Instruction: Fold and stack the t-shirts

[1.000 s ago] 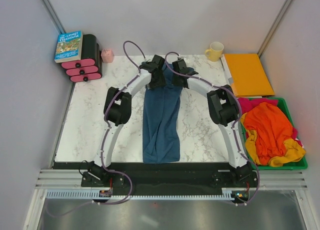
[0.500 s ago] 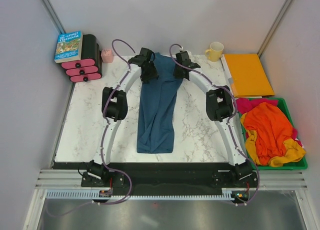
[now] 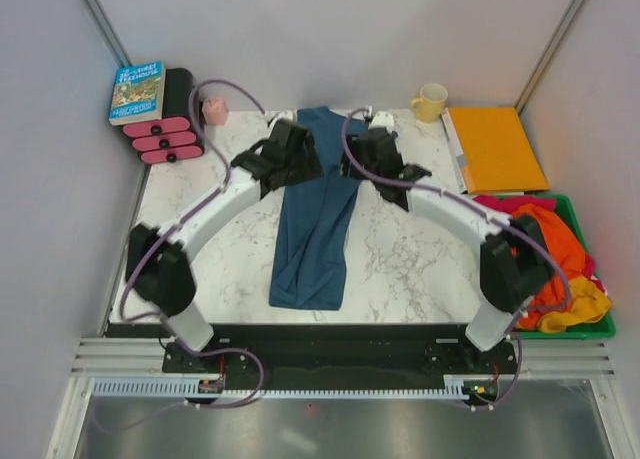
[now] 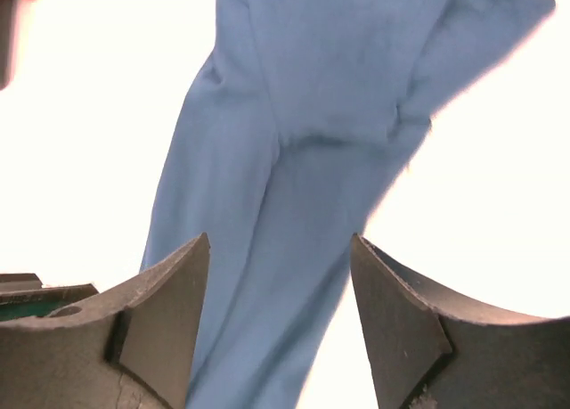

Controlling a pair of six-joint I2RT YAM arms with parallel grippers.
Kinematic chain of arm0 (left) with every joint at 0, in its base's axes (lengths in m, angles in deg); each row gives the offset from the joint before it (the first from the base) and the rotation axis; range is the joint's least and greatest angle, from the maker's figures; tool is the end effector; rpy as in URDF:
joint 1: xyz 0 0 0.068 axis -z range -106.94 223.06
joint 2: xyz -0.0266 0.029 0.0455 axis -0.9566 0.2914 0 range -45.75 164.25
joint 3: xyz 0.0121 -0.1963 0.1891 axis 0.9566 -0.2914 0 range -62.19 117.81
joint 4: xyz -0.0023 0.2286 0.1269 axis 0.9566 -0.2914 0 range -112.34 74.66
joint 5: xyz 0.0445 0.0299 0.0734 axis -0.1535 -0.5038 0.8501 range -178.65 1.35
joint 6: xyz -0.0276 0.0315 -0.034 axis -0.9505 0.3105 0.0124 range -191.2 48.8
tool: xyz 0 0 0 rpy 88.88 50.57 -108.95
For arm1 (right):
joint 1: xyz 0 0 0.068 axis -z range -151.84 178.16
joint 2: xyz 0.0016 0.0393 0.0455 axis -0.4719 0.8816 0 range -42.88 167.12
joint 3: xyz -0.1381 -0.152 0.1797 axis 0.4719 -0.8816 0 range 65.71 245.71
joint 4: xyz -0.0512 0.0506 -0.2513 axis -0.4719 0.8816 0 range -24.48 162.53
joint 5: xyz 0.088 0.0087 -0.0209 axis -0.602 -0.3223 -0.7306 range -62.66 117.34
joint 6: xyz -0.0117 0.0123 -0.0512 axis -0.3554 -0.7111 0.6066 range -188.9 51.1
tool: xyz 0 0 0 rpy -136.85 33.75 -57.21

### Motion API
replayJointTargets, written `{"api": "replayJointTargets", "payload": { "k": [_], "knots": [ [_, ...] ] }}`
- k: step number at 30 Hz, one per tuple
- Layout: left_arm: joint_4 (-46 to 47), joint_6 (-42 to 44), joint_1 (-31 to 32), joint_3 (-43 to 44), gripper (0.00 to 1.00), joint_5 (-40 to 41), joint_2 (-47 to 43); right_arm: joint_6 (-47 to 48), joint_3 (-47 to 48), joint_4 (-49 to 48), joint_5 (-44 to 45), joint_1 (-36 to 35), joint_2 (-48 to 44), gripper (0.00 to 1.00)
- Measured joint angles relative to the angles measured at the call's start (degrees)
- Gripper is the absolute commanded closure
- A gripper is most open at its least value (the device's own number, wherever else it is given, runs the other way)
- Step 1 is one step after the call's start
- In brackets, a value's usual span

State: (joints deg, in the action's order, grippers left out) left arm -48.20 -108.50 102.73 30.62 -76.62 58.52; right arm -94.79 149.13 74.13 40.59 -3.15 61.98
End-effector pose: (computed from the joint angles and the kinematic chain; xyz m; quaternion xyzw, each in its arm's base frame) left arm 0.3642 -0.1989 0.3035 -0.1016 0.9118 -0.1324 0.3752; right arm 0.3731 0.2173 0.2806 0.0169 0.8622 0.1498 0.4836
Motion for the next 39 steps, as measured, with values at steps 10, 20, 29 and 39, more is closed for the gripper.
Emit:
{"api": "replayJointTargets", "payload": {
  "k": [10, 20, 29, 39],
  "knots": [
    [5.6, -9.1, 9.4, -46.7, 0.29, 9.1, -31.2, -8.8, -39.0, -3.5, 17.8, -26.7, -21.2, 0.35],
    [7.6, -13.8, 14.8, -52.9, 0.29, 13.6, -36.7, -10.8, -35.2, 0.1, 27.5, -27.4, -18.2, 0.38],
    [7.8, -14.5, 14.8, -51.8, 0.28, 14.0, -25.9, -5.6, -19.4, -0.6, 23.3, -16.3, -7.4, 0.40],
    [9.6, -14.5, 14.8, -50.6, 0.28, 13.5, -21.4, -5.3, -22.2, -0.5, 18.1, -16.1, -3.5, 0.42]
  ]
}}
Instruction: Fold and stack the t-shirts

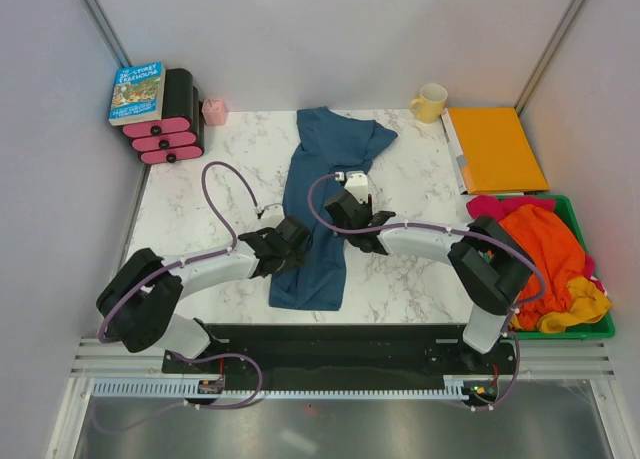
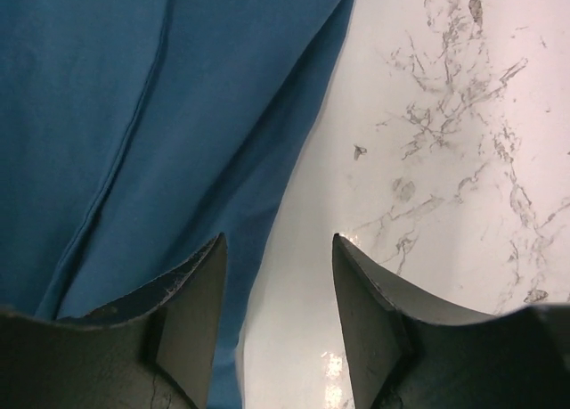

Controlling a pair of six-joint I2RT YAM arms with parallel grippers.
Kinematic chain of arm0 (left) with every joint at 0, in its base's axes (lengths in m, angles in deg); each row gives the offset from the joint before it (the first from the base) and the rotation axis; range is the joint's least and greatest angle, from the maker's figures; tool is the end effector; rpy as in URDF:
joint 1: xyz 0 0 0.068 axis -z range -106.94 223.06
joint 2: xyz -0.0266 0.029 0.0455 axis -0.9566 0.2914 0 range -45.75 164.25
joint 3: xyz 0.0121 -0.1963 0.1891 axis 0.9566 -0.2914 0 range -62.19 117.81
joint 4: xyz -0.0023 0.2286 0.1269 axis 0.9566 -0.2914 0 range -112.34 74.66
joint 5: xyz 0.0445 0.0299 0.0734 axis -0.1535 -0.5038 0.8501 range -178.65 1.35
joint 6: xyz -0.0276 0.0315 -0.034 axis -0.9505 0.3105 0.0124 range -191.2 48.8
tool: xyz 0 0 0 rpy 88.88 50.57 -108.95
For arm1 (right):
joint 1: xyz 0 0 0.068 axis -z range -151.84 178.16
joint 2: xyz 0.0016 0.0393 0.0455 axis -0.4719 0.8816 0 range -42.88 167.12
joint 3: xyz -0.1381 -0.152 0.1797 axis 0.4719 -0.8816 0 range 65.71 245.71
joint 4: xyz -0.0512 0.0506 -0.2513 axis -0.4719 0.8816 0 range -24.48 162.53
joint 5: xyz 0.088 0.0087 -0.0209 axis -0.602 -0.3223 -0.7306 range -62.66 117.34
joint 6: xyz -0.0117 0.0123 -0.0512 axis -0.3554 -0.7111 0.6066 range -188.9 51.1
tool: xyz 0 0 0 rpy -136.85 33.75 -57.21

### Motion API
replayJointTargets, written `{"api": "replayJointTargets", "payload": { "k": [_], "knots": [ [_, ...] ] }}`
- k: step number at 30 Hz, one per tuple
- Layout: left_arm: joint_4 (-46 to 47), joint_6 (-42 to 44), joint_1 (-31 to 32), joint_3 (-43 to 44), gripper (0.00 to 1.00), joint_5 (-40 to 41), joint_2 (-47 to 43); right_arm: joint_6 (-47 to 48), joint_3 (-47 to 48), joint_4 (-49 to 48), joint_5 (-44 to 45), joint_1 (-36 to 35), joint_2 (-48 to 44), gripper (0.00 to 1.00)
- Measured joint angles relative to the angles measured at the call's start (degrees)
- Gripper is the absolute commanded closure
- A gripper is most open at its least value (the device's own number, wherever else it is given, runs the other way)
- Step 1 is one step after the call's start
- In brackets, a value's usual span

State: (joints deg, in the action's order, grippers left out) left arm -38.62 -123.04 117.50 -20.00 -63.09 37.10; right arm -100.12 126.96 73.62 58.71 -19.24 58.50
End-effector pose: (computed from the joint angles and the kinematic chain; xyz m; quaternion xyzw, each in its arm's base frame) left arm 0.1955 -0.1701 0.1660 -0.1111 0.9449 -0.0199 0.3072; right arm 0.2625 0.2580 0.1825 -0.0311 0.9041 0.0220 0.4256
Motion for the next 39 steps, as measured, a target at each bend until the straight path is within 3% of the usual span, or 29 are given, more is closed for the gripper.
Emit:
{"api": "replayJointTargets", "payload": {
  "k": [16, 27, 35, 39],
  "knots": [
    [1.2, -0.3, 0.0, 0.0, 0.28, -0.7, 1.8, -3.7, -1.6, -2.5, -1.2, 0.5, 5.0, 0.46],
    [2.7, -0.4, 0.0, 0.0, 0.28, -2.2, 1.8, -10.0, -6.0, 1.8, -1.2, 5.3, 0.3, 0.44],
    [2.7, -0.6, 0.0, 0.0, 0.24, -2.2, 1.7, -10.0, -6.9, 2.3, -1.2, 9.0, -0.7, 0.43],
    [2.8, -0.7, 0.0, -0.5, 0.21, -2.1, -0.5, -7.6, -11.1, 1.8, -1.9, 9.4, -5.5, 0.37]
  ]
}}
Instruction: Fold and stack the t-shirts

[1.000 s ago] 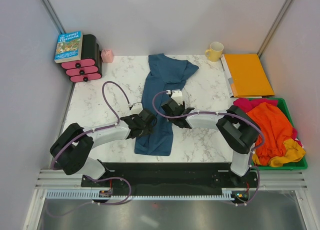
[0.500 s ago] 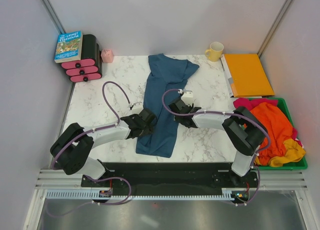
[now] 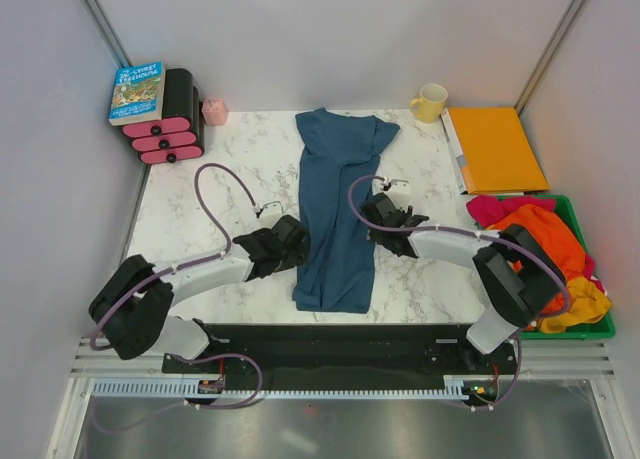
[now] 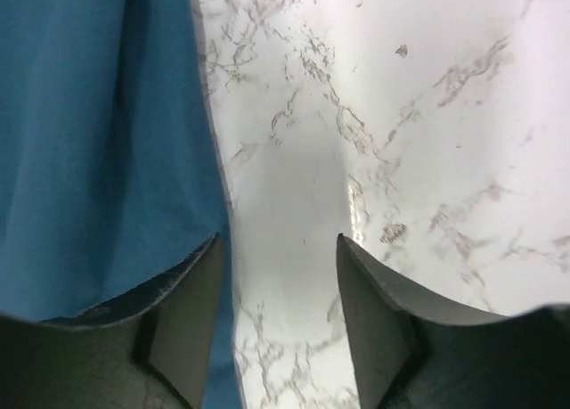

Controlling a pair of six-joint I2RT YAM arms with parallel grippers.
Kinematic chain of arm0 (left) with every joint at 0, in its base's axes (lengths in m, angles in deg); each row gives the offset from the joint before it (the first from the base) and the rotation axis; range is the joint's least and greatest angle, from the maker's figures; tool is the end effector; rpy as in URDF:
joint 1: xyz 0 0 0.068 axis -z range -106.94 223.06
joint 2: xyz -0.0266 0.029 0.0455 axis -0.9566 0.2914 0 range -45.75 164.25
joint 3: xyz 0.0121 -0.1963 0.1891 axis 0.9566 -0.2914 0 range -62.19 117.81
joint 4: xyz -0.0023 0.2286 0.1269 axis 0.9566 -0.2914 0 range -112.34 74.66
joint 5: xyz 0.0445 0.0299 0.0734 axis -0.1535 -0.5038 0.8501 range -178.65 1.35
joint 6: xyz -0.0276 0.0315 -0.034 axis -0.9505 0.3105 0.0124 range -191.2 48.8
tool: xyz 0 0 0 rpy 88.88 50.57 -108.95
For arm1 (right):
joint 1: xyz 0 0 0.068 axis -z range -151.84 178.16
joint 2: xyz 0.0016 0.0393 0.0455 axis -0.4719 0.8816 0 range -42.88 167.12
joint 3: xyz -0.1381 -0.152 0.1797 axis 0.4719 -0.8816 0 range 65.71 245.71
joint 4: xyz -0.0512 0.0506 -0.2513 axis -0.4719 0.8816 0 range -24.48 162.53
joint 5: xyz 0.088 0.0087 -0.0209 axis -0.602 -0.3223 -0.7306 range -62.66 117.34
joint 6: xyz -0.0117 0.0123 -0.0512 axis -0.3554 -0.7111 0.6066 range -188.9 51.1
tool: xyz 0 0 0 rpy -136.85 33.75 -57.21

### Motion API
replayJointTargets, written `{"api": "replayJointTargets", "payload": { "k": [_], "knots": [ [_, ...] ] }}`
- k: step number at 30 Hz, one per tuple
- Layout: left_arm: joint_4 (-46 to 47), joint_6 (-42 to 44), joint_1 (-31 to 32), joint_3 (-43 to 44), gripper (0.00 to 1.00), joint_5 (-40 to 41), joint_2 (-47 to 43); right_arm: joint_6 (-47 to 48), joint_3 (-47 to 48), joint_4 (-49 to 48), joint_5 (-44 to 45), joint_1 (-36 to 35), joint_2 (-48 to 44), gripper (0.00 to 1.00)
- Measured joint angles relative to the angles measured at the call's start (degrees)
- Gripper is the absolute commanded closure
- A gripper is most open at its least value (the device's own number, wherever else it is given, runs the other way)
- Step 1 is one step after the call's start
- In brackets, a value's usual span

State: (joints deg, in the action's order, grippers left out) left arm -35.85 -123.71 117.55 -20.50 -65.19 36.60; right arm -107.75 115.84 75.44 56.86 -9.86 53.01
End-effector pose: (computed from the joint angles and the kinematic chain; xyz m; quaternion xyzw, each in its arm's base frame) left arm 0.1963 -0.1729 0.1676 -0.1168 0.9424 -0.0521 0.3089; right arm 0.2631 0.1833 0.1558 0.0819 0.9234 -0.0133 0.3748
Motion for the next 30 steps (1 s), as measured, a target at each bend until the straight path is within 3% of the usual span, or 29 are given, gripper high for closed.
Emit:
{"api": "replayJointTargets", "payload": {
  "k": [6, 12, 23, 26, 30],
  "knots": [
    [1.7, 0.0, 0.1, -3.0, 0.24, 0.2, -11.0, 4.2, 1.2, 1.0, 0.0, -3.2, -9.7, 0.38],
    [3.8, -0.1, 0.4, -4.6, 0.34, -0.1, -11.5, 6.6, 4.5, 0.4, -0.6, -10.4, -10.6, 0.51],
    [3.3, -2.3, 1.3, -12.1, 0.74, -0.9, -11.8, 8.5, 6.5, 0.3, -3.0, -19.4, -1.3, 0.53],
    [3.0, -2.5, 1.4, -13.3, 0.73, -0.3, -14.8, 8.5, 6.6, -0.1, -3.7, -22.0, -0.2, 0.51],
    [2.7, -2.7, 1.4, -13.4, 0.60, 0.7, -15.9, 8.7, 7.6, -0.3, -3.4, -27.1, 2.1, 0.49]
  ]
}}
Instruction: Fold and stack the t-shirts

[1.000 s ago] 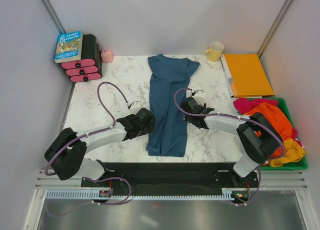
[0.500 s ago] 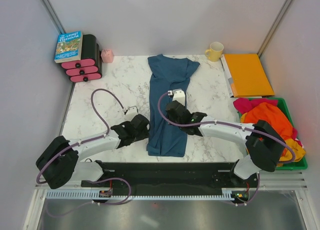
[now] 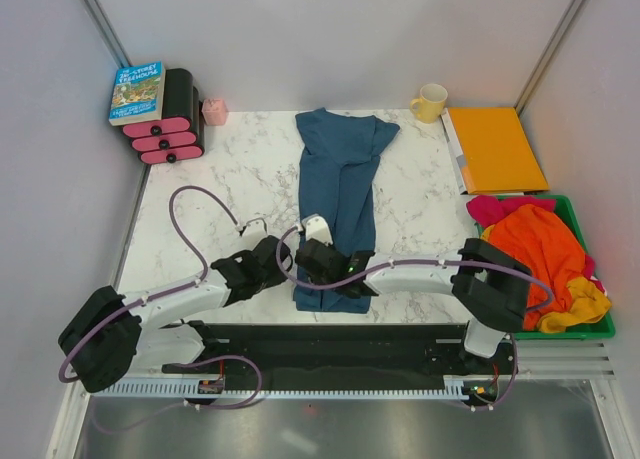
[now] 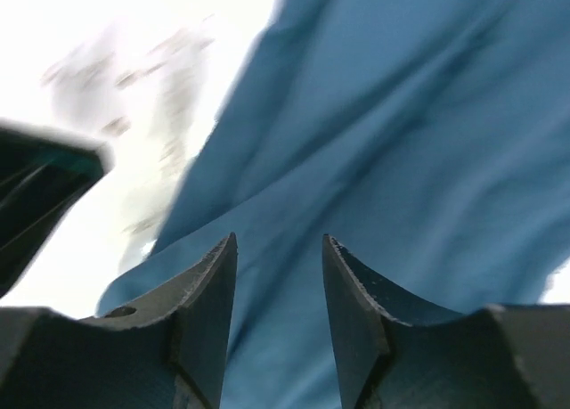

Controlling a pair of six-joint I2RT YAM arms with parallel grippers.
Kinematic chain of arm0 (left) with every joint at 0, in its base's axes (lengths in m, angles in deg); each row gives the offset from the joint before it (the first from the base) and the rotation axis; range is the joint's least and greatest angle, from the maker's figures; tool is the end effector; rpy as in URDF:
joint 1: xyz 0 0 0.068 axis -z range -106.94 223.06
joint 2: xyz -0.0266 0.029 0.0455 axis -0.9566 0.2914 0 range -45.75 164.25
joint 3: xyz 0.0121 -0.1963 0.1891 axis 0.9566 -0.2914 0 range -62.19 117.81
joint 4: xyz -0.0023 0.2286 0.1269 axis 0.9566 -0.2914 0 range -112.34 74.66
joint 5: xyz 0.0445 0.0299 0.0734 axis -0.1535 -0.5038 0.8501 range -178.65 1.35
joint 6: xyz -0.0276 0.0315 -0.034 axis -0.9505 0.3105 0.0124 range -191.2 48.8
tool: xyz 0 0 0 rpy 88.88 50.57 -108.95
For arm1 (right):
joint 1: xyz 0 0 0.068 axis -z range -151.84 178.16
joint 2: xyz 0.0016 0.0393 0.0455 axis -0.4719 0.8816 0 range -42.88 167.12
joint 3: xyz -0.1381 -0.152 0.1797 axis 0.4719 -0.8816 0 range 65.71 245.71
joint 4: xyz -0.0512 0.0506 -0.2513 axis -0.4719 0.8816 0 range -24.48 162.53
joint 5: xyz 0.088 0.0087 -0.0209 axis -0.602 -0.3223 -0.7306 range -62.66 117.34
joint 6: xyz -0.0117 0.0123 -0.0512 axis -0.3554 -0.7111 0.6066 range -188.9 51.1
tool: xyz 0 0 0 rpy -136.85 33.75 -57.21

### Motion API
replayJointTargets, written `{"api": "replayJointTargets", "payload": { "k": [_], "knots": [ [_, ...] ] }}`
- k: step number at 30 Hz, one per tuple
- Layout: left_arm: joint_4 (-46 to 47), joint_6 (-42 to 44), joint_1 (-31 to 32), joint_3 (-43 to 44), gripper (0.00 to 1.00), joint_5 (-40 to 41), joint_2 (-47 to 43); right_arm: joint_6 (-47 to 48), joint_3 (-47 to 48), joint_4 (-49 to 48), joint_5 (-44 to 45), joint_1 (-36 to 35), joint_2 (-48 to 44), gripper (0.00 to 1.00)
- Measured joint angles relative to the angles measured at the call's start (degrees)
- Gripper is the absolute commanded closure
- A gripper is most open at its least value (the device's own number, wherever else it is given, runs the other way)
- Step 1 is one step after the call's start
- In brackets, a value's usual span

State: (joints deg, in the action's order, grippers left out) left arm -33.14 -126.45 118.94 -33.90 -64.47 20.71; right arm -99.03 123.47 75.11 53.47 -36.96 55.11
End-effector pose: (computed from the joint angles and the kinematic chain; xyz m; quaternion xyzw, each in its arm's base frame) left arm 0.1524 -0.1361 0.1630 -0.1375 0.9269 -0.0938 0.3364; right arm 0.1619 0.3116 0.1816 -0.2009 0.8959 0.1041 0.3824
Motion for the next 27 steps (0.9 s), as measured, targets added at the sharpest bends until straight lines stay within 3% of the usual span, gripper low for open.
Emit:
{"api": "replayJointTargets", "payload": {
  "k": [4, 9, 15, 27],
  "knots": [
    [-0.2, -0.4, 0.0, -0.4, 0.59, 0.0, 0.0, -0.2, 0.7, 0.1, 1.0, -4.5, 1.5, 0.48],
    [0.0, -0.4, 0.0, -1.5, 0.67, -1.0, -0.1, -1.2, 0.7, 0.4, 4.0, -5.1, 1.3, 0.46],
    [1.7, -0.4, 1.2, -1.9, 0.59, -2.5, -0.1, -2.5, -0.5, 0.9, 9.0, -4.7, -3.8, 0.44],
    [5.2, -0.6, 8.1, -3.0, 0.55, -3.6, -1.0, -3.1, -4.4, 1.6, 14.0, -1.9, -12.7, 0.43]
  ]
}}
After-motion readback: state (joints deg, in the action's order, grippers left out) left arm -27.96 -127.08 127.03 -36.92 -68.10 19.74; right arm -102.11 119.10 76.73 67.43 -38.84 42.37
